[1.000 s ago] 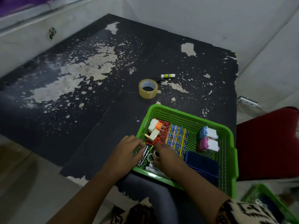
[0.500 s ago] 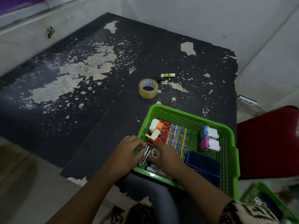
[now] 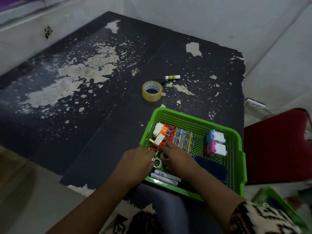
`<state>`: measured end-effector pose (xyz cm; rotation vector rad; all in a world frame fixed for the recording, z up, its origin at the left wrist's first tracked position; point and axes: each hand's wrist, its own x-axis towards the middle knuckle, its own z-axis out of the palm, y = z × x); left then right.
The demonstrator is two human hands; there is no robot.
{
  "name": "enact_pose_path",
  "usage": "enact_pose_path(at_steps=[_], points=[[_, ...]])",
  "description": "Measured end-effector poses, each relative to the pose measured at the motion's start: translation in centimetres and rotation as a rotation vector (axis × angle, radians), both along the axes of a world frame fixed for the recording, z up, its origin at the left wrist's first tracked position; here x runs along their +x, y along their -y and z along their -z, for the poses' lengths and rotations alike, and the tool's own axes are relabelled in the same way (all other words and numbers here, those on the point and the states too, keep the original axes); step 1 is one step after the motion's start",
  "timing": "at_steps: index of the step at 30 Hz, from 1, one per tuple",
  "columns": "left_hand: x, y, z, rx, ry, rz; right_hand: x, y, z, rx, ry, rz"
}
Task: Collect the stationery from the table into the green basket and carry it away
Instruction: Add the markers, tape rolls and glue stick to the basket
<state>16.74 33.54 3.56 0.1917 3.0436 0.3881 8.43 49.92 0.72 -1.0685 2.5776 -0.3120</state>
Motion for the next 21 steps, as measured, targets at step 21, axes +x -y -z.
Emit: enact_pose_path(at_steps=[21], points=[[-2.8,-3.4,-1.0,-0.121,0.452,-0.103,-1.1,0.2,0.2,0.027,0.018,-0.126]])
